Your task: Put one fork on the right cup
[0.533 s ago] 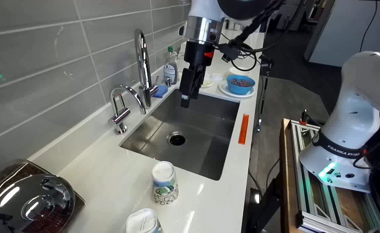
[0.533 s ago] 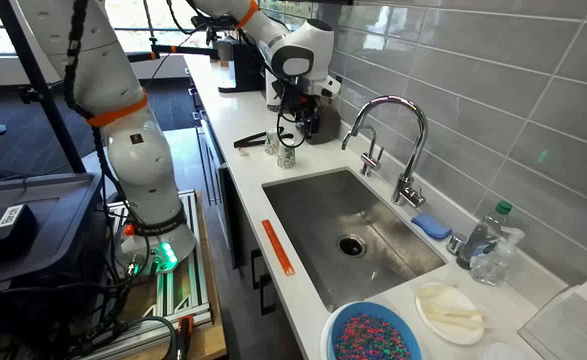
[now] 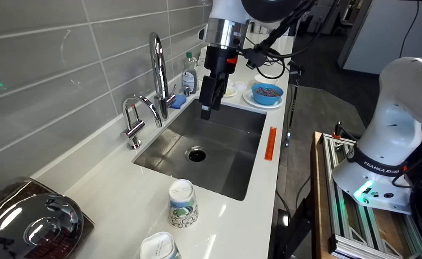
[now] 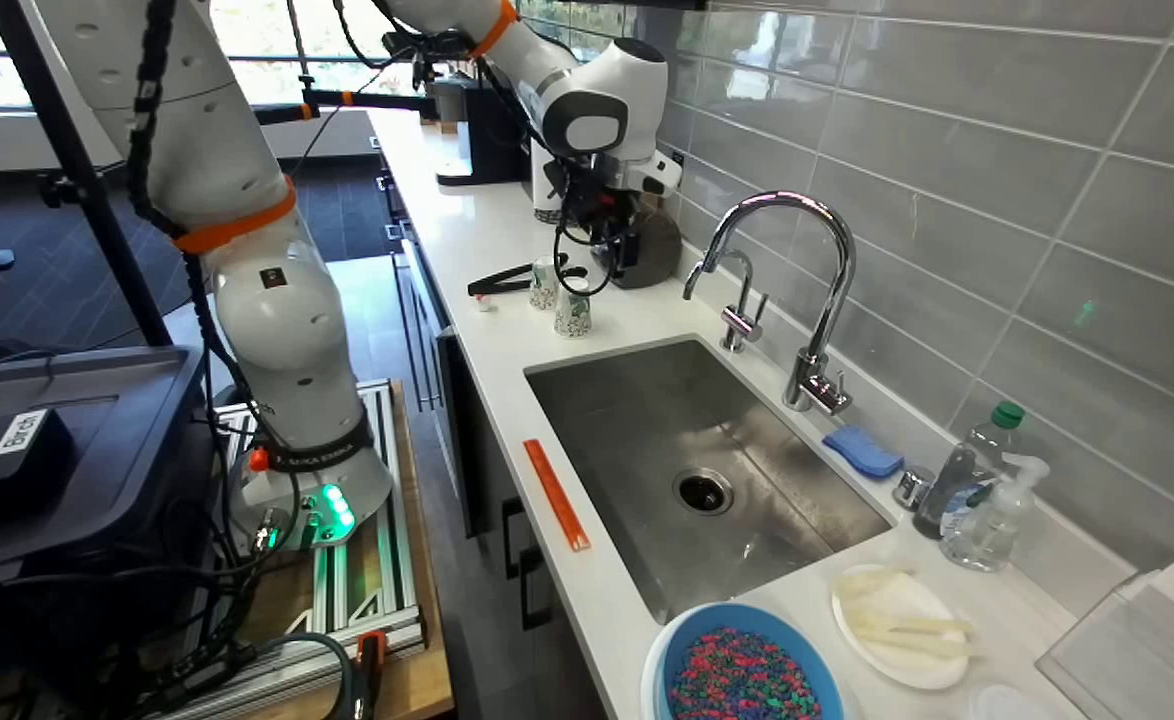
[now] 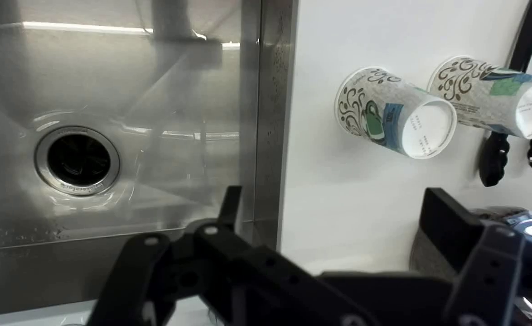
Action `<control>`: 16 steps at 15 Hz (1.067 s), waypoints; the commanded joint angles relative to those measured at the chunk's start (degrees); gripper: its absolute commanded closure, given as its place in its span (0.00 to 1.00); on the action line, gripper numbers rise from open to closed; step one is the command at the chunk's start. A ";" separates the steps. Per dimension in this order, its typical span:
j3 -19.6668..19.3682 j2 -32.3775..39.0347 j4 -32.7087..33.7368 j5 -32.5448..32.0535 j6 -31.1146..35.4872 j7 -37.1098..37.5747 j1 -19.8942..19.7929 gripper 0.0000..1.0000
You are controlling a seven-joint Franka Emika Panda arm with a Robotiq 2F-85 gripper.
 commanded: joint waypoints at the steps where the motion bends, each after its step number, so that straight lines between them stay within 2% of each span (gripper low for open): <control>1: 0.61 1.23 0.17 -1.89 2.59 3.57 -2.71 0.00; 7: -3.94 7.08 1.15 -7.27 17.09 7.49 -10.95 0.00; 9: -6.11 9.67 2.01 -6.38 20.28 5.23 -12.85 0.00; 12: -8.30 13.94 4.08 -6.06 23.54 3.02 -15.18 0.00; 16: -9.34 19.65 8.61 -6.16 22.84 -0.09 -17.50 0.00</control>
